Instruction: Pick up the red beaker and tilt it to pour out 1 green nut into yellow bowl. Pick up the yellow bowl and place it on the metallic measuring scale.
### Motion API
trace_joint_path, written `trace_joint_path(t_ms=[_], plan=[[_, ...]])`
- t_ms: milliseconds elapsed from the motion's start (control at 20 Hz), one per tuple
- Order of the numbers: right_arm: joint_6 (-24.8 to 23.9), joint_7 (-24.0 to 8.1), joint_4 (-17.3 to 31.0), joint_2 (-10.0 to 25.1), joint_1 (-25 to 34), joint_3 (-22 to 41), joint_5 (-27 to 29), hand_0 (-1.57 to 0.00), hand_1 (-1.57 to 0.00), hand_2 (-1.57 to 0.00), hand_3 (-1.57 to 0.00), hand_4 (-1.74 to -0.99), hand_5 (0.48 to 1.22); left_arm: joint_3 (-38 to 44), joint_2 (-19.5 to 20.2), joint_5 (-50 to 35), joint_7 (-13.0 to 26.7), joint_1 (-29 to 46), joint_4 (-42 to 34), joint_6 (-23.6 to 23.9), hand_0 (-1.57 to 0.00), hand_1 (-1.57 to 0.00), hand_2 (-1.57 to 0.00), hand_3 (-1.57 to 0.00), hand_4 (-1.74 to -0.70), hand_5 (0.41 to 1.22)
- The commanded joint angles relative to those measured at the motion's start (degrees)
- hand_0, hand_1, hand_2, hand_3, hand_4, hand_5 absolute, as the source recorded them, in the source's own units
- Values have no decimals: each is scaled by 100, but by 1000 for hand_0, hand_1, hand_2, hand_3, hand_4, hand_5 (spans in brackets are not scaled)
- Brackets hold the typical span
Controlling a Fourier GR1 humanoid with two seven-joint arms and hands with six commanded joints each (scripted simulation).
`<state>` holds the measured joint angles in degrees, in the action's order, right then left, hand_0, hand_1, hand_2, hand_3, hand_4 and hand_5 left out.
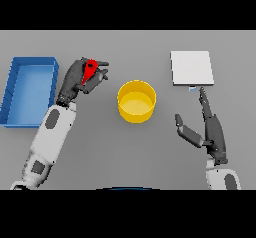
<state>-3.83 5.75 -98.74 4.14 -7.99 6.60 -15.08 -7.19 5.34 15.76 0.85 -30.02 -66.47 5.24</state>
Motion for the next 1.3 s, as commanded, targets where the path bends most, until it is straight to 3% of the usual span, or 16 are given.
trace_joint_path(t_ms=[0, 250, 500, 850, 950, 1000, 1200, 1250], plan=[[-20, 18, -38, 5, -30, 3, -23, 1, 1, 1, 1, -1256, 671, -138, 102, 136, 140, -19, -65, -79, -1564, -1565, -1565, -1562, -1733, 1125], [-52, -185, -113, -88, -62, 114, -139, 1, 1, 1, 1, -1256, 678, -525, 315, 442, 557, -215, -59, -213, -1564, -1565, -1565, -1562, -1733, 1112], [22, -161, -33, -51, -6, 52, -21, 1, 1, 1, 1, -1254, 687, -1357, 695, 1528, 1284, -726, 111, -287, -1569, -1569, -1569, -1568, -1738, 1133], [56, -192, -201, -76, -123, 129, -53, 1, 1, 1, 1, -1274, 704, -2537, 1098, 2793, 1400, -1537, 415, -791, -1571, -1571, -1571, -1570, -1740, 1190], [83, -215, -197, -74, -104, 105, 5, 1, 1, 1, 1, -1284, 705, -2749, 1222, 2972, 1327, -1779, 502, -1055, -1571, -1571, -1571, -1571, -1649, 1201], [98, -172, -187, -52, -119, 70, 49, 1, 1, 1, 1, -1283, 702, -2891, 1270, 3061, 1271, -1859, 507, -1169, -1571, -1571, -1571, -1571, -1666, 1205], [76, -10, -123, -148, -159, 21, 184, 1, 1, 1, 1, -1292, 678, -3508, 1290, 3446, 1056, -2357, 766, -1730, -1571, -1571, -1571, -1277, -1701, 1215], [49, -5, -100, -224, -208, 58, 173, 1, 1, 1, 1, -1294, 672, -3668, 1297, 3560, 923, -2472, 874, -1770, -1571, -1571, -1571, -1336, -1707, 1216]])
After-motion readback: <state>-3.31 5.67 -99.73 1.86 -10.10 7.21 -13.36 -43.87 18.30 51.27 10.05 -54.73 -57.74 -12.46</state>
